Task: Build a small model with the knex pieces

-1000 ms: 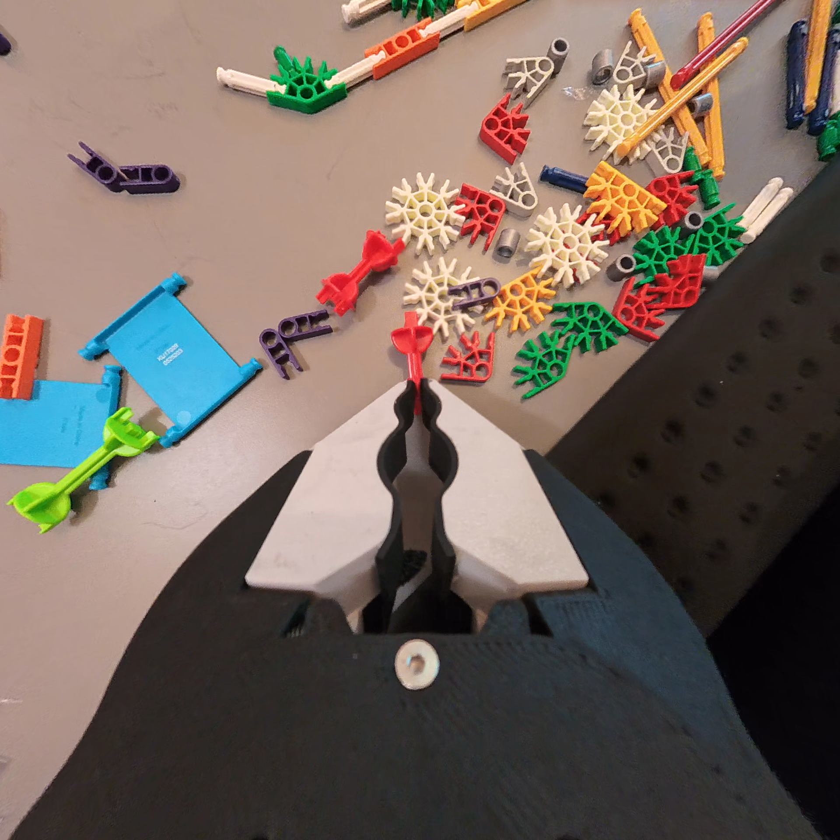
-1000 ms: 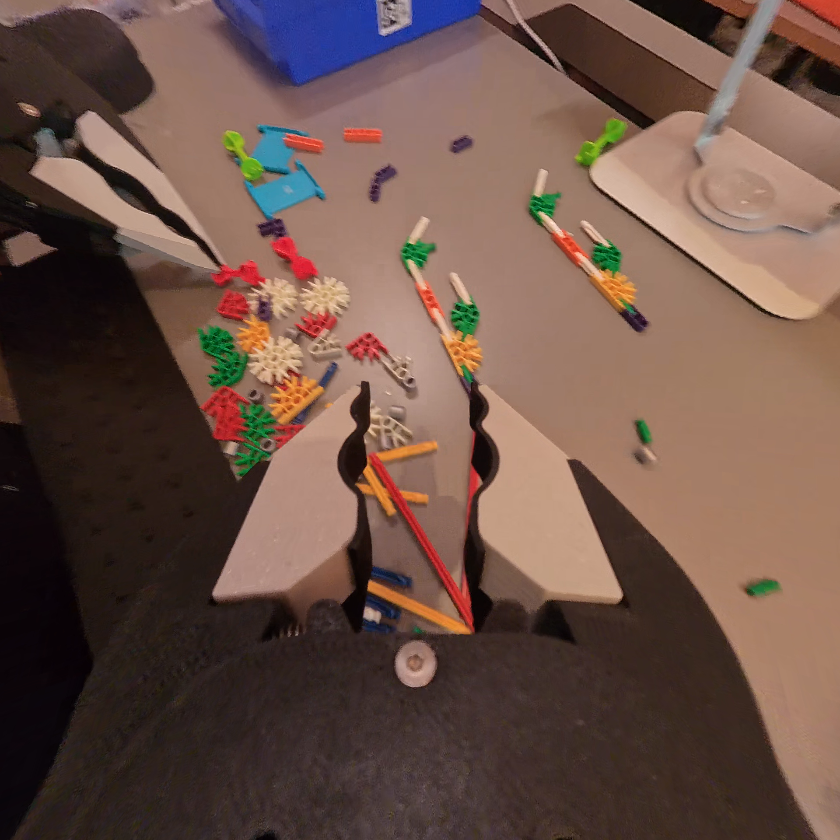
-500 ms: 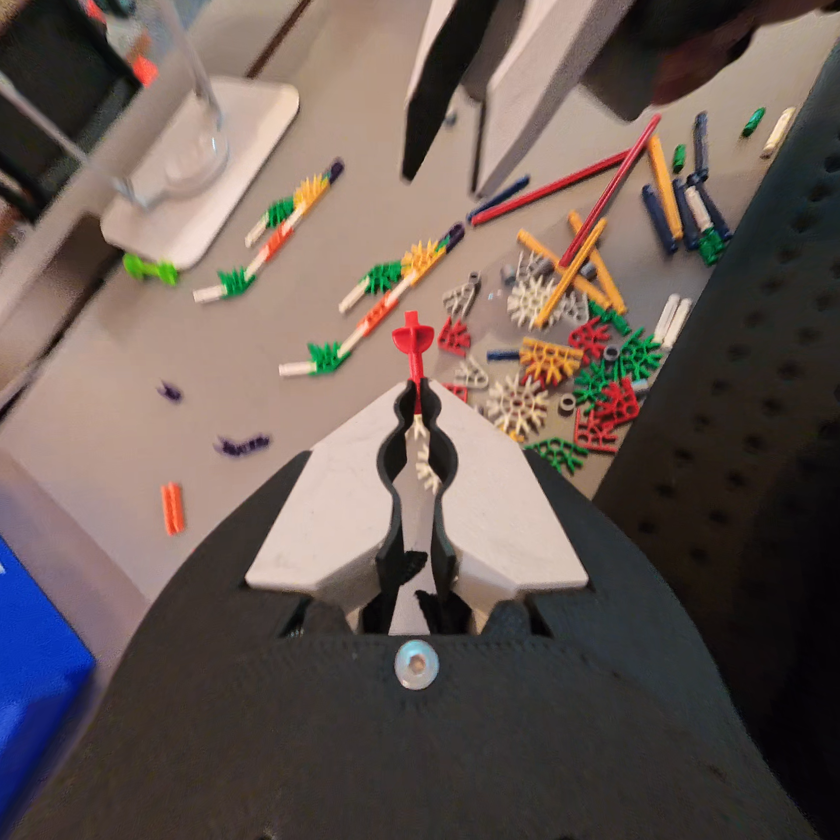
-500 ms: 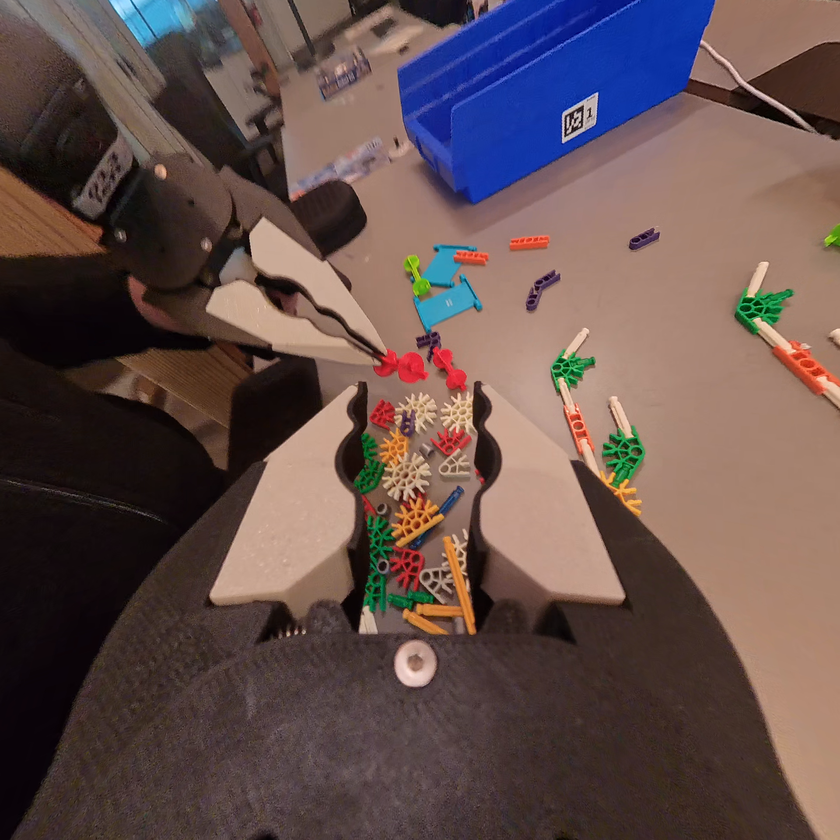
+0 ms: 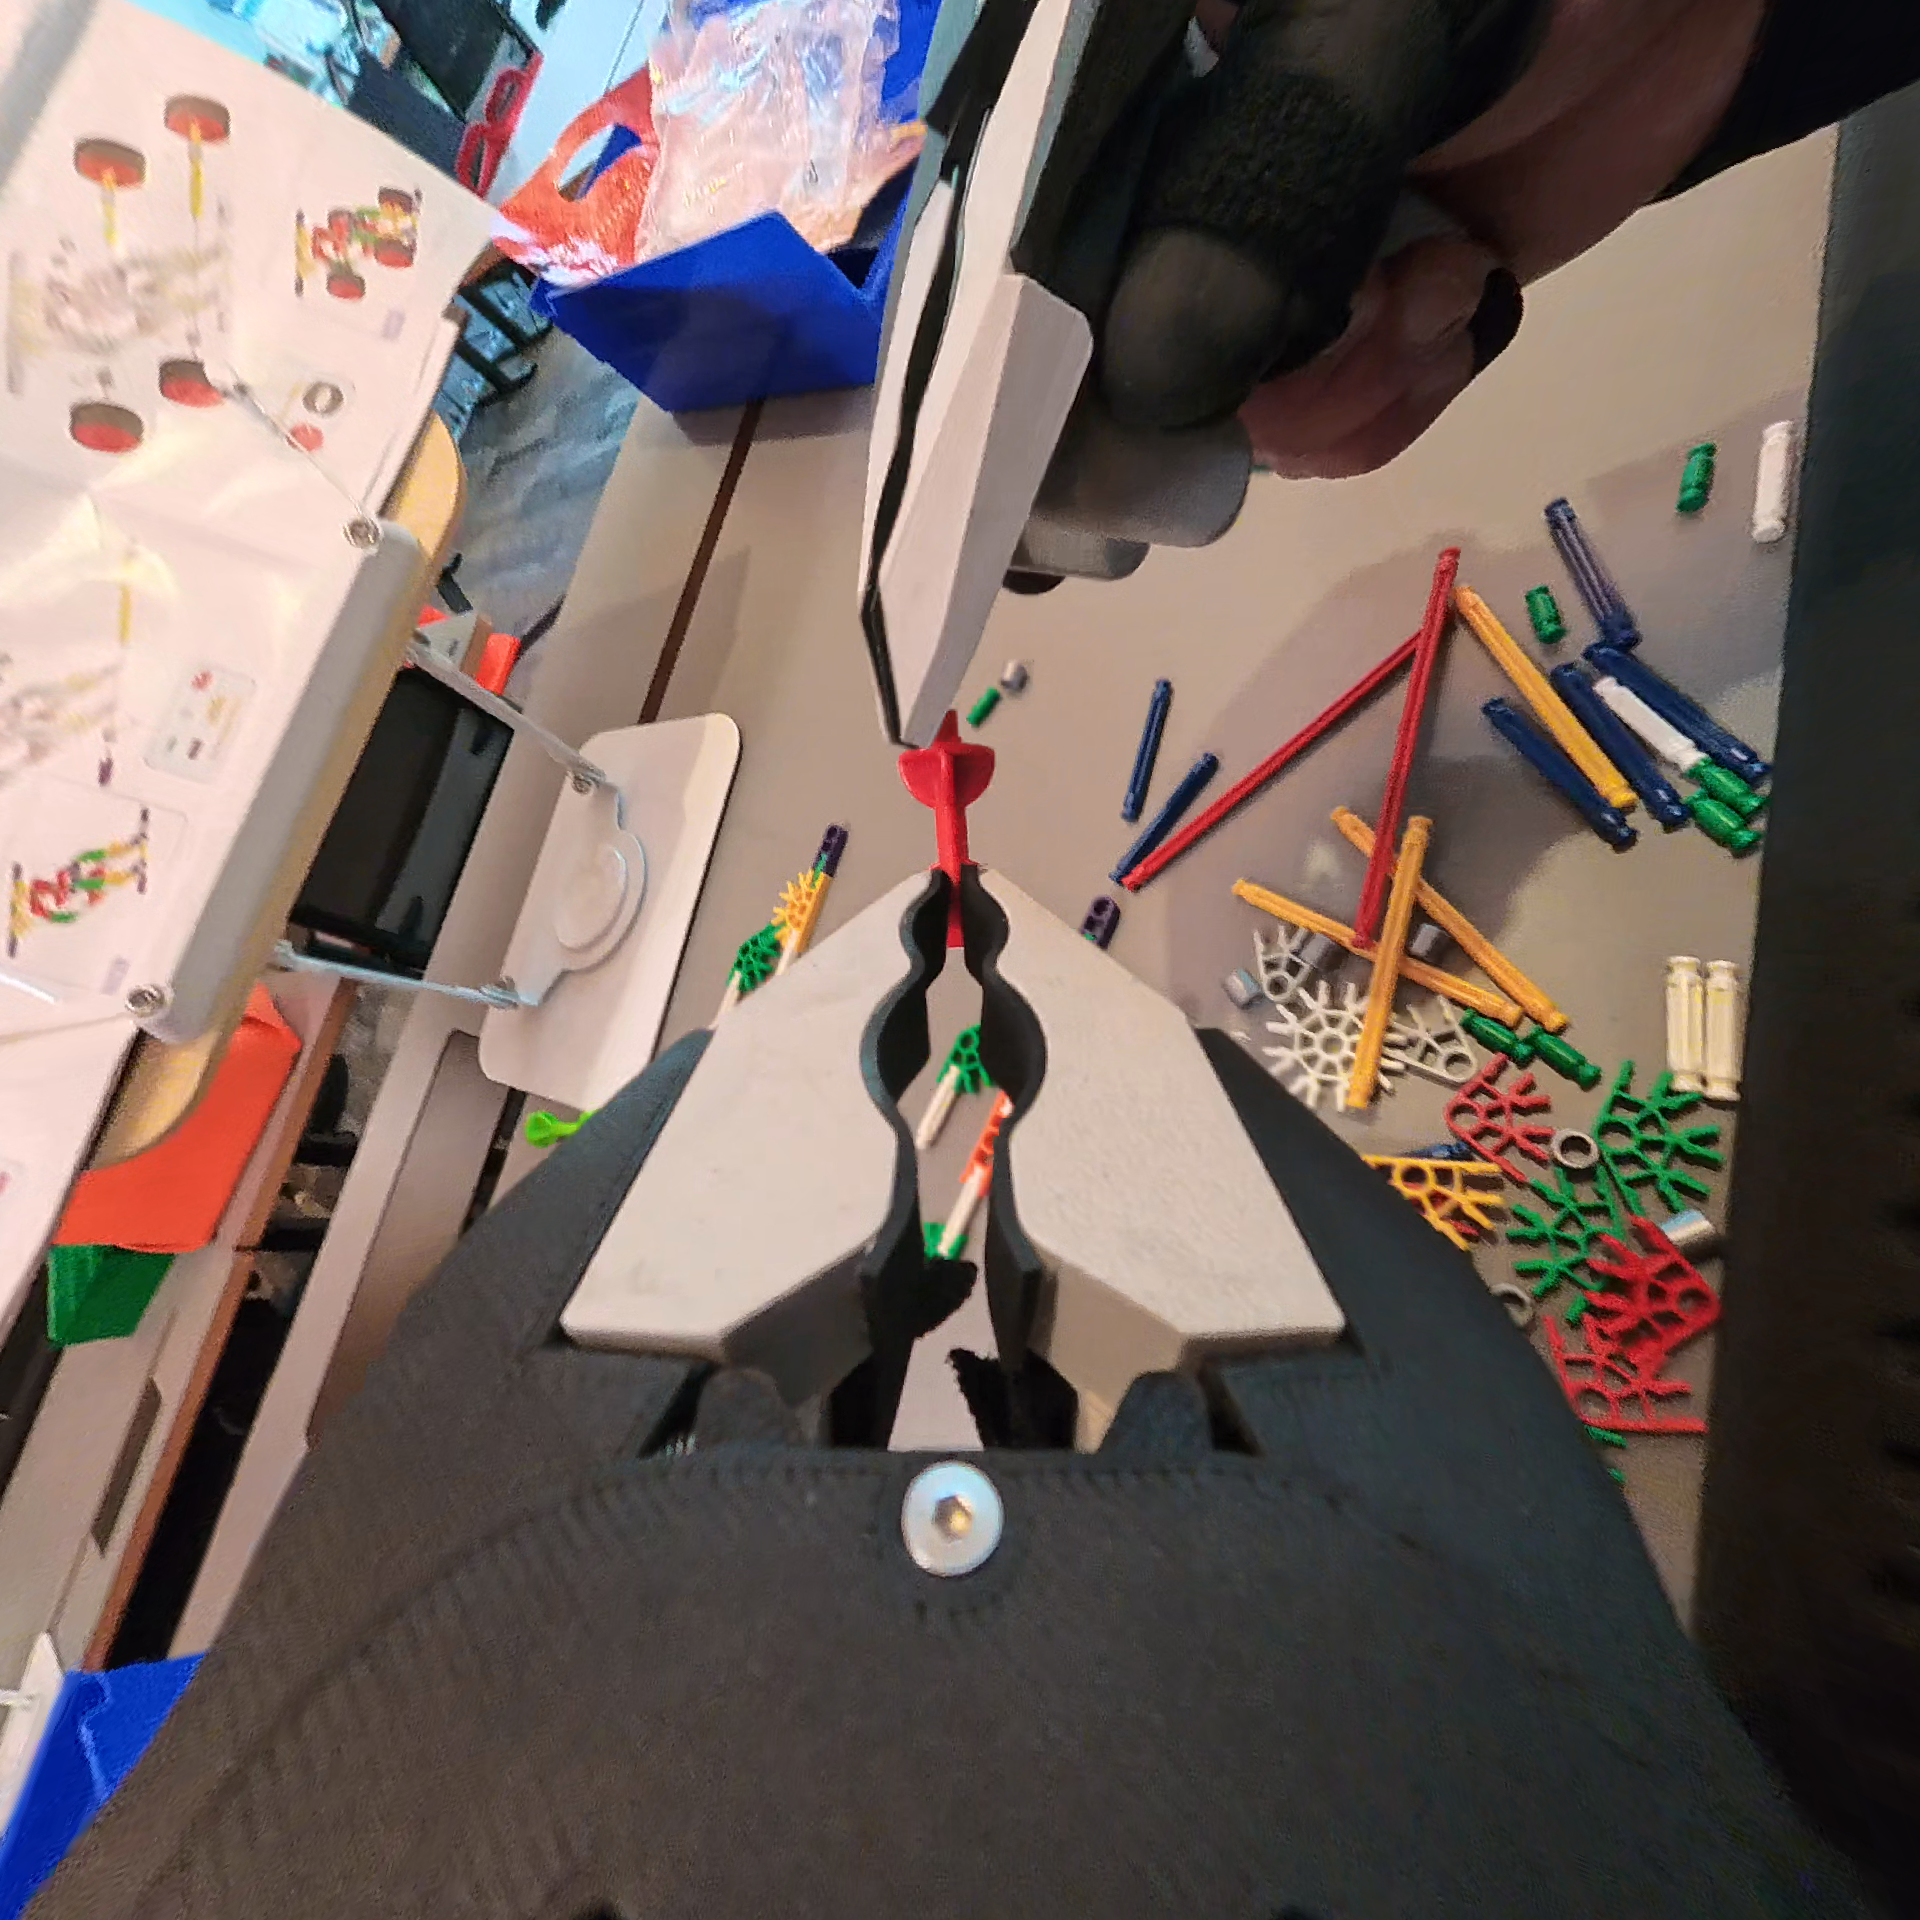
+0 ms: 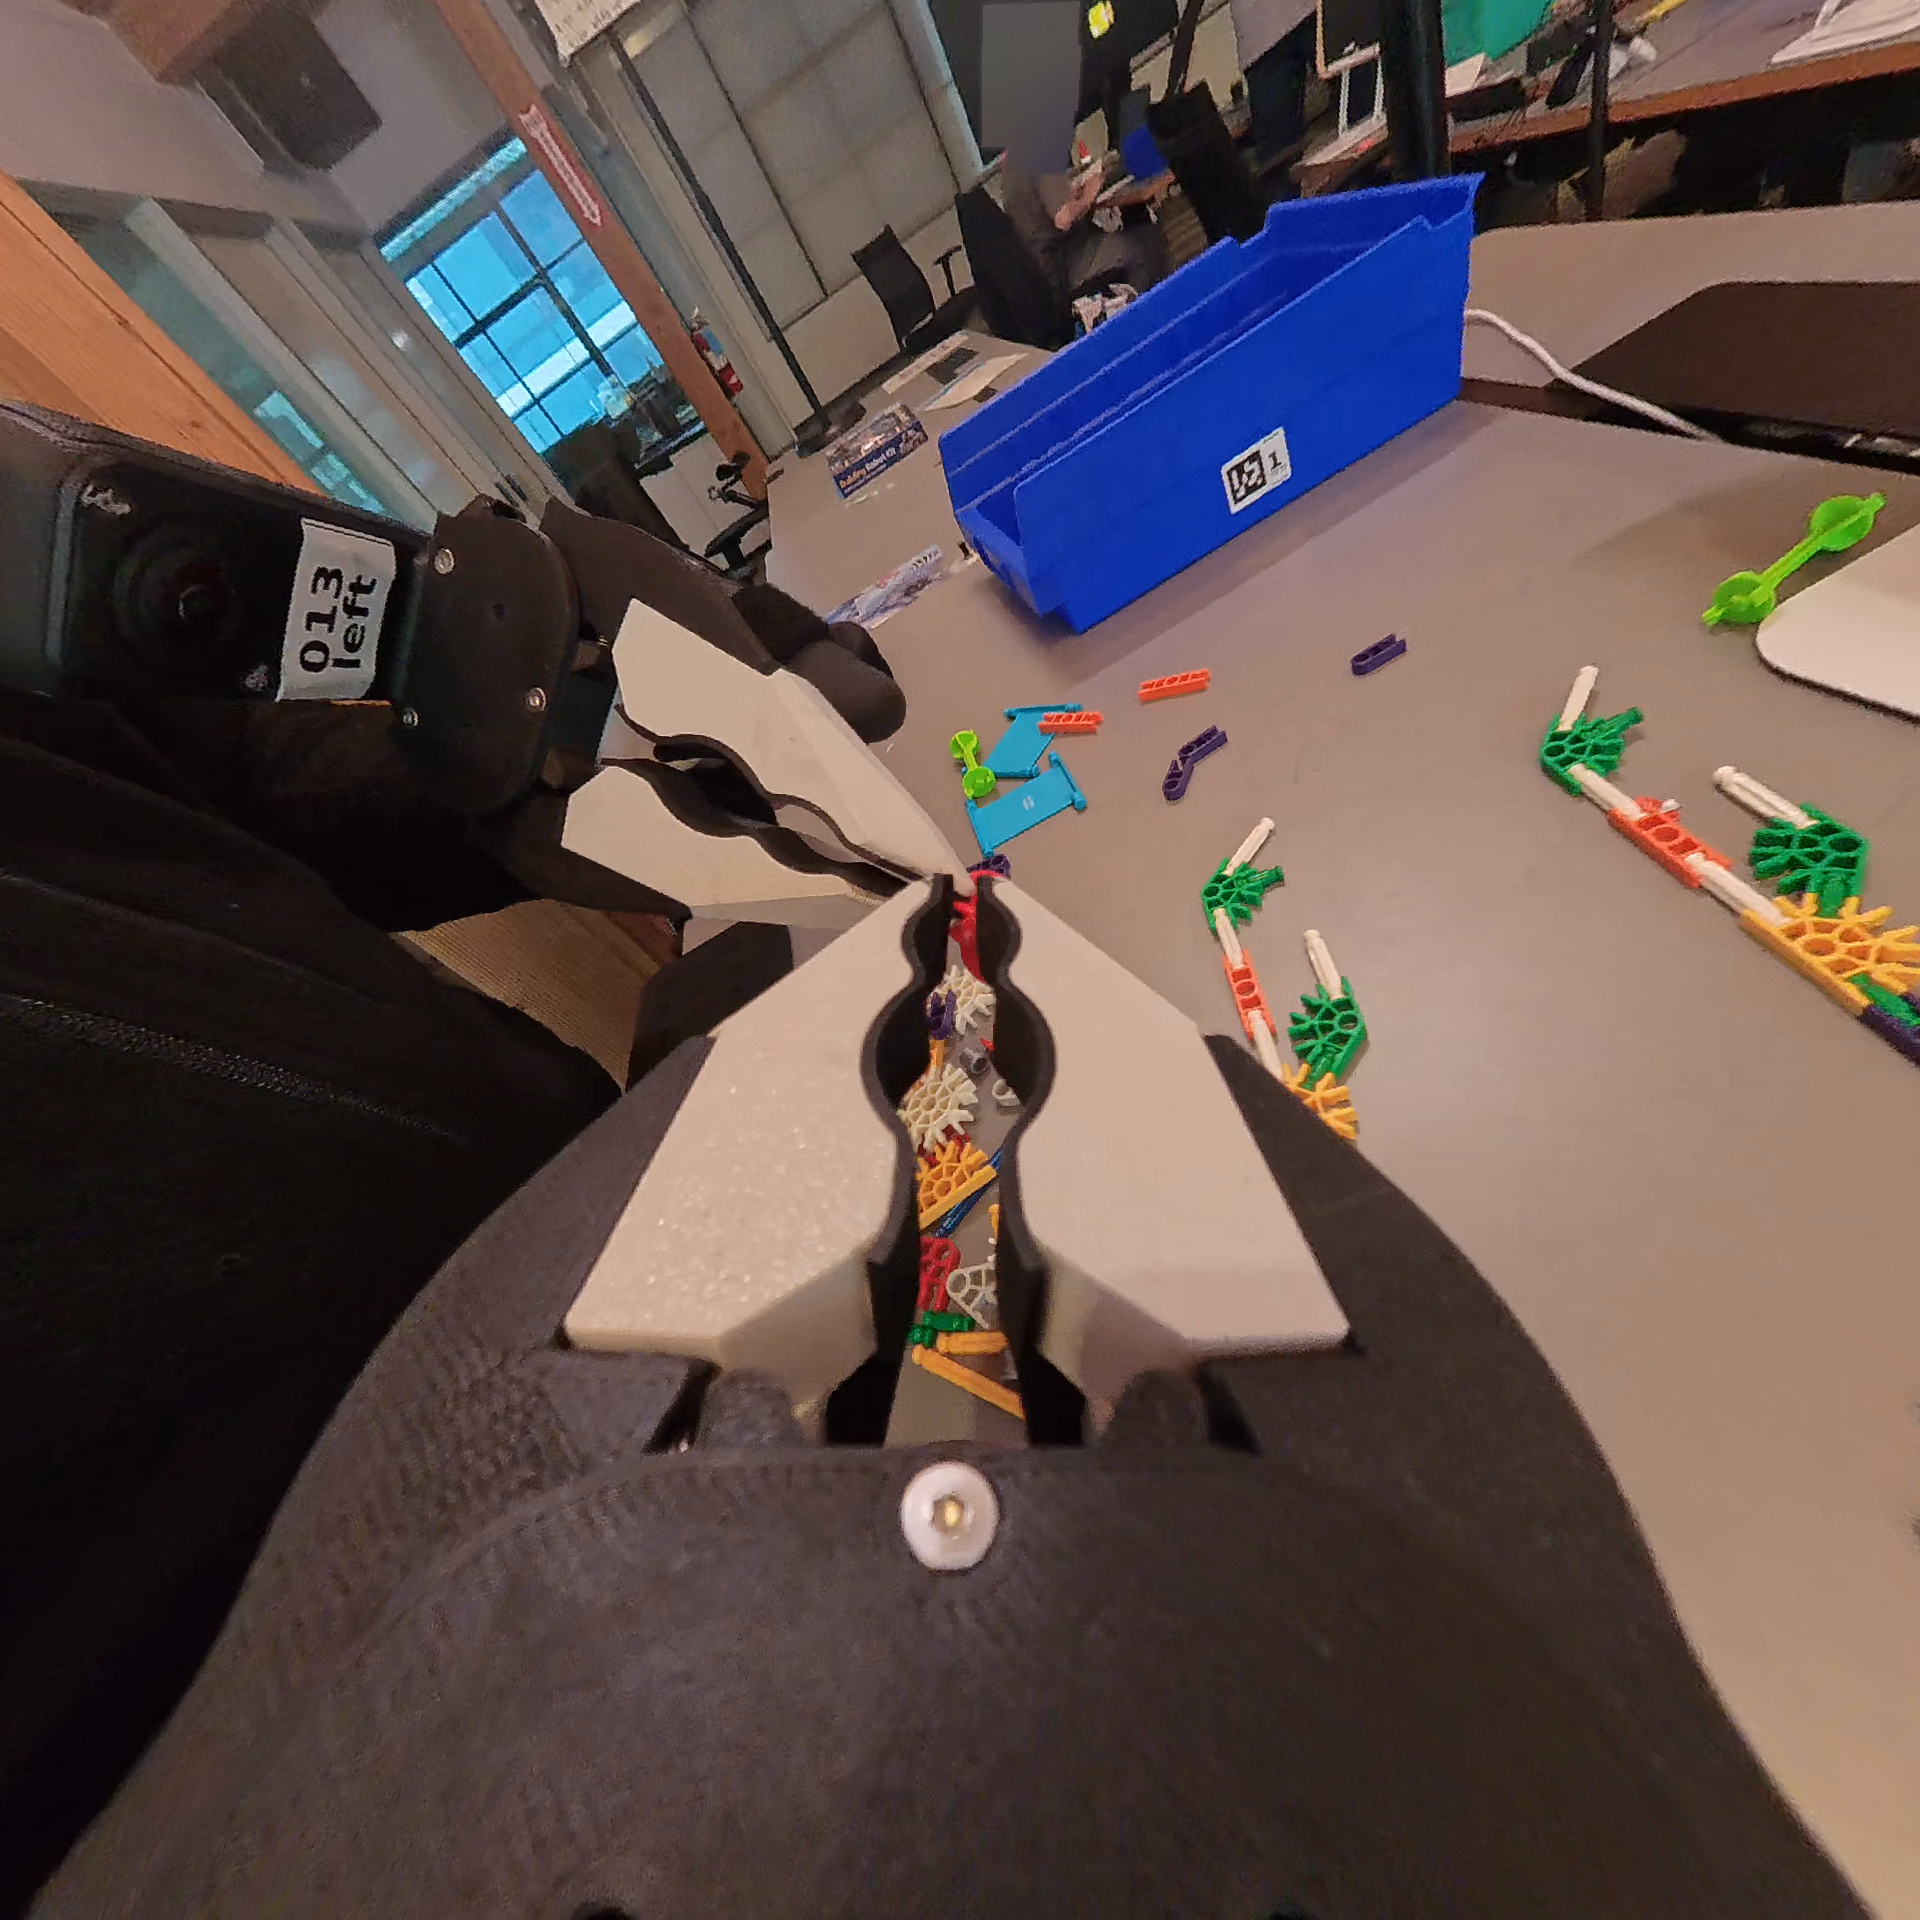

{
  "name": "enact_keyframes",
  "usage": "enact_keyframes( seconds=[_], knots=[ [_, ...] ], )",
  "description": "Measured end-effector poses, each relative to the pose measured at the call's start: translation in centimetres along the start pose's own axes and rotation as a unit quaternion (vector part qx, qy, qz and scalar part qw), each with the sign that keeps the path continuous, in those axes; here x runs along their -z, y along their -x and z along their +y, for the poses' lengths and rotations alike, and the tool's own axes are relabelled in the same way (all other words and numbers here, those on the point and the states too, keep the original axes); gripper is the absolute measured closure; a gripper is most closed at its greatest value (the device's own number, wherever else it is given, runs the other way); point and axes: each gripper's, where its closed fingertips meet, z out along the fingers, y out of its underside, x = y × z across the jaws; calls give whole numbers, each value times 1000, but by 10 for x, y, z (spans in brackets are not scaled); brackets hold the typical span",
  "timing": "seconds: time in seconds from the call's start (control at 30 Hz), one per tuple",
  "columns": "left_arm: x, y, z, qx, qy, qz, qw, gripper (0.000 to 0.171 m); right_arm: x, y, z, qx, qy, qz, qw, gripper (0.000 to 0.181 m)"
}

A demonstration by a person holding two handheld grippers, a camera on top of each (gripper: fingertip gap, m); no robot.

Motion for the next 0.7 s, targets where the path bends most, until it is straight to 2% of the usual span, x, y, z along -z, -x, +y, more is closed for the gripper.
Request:
enact_keyframes(
  seconds=[0.07,0.1,0.13,0.27,0.7],
  knots=[
    [-4,5,-6,-17,-4,-8,1000,171,6,-4,-5,3,-5,6,1000,181],
    [-6,8,-8,-27,-5,-12,1000,171,8,-7,-9,2,-11,13,1000,176],
    [-7,11,-10,-38,-7,-18,999,171,11,-12,-12,-2,-17,23,1000,163],
    [-10,23,-16,-73,-9,-36,997,171,19,-20,-25,1,-39,28,999,146],
    [-17,51,-30,-140,-15,-64,988,171,33,-23,-52,16,-73,18,997,142]
  ],
)
